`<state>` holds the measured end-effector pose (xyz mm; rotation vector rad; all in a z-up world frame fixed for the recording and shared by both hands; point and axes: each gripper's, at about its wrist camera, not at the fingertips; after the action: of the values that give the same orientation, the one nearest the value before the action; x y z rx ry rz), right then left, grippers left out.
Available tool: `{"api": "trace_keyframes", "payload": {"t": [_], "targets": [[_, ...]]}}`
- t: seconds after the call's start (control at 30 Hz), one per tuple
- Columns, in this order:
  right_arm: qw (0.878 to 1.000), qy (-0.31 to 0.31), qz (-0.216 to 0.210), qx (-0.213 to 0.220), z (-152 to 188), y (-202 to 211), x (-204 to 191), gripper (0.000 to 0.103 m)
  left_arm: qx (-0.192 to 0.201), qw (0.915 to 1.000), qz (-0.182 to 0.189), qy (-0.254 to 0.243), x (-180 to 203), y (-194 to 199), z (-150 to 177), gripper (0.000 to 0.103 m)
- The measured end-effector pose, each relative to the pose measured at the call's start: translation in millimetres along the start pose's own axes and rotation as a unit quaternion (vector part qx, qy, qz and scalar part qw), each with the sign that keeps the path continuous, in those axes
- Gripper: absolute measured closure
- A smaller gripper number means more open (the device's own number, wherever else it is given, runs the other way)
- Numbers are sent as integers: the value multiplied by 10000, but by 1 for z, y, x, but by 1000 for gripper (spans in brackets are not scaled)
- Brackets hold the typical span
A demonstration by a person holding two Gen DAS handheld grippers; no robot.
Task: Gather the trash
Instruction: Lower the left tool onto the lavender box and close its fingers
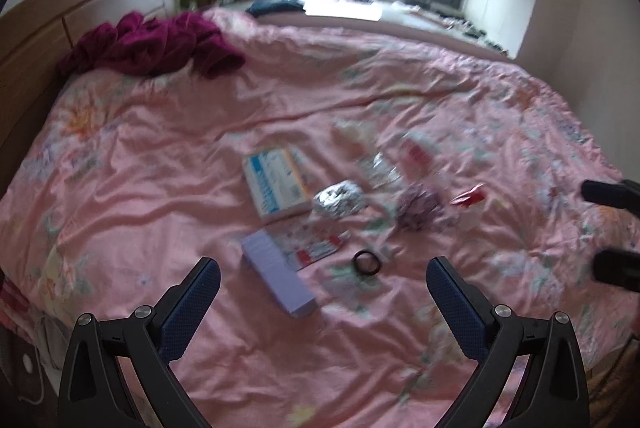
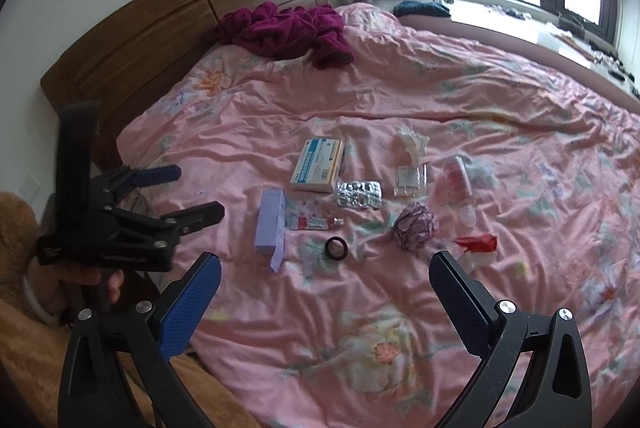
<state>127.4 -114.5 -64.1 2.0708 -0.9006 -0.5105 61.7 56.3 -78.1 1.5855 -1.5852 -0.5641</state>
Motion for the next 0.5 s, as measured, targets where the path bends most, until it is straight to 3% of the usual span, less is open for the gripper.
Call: {"api": "trace_keyframes", "payload": {"t": [0.17, 0.27, 0.5], "targets": [[9994, -77, 142, -297, 3, -23, 0, 0, -718, 9937, -310, 805, -46, -56, 11, 0], [9989, -29, 170, -426, 3, -31, -2, 0, -1264, 9808, -569, 1374, -74, -98, 19, 0], [9974, -129, 228, -678, 3, -52, 7, 0, -1993, 9621, -799, 1681, -92, -163, 22, 0]]}}
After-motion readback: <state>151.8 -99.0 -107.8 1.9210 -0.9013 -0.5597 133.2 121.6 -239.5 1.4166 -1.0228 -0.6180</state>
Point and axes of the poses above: each gripper's, at about its wrist camera, not at the fingertips, and y roughly against the way its jaws point, x to its right, z to its underside, and after that the axes turned 12 degrees about z, right-handed
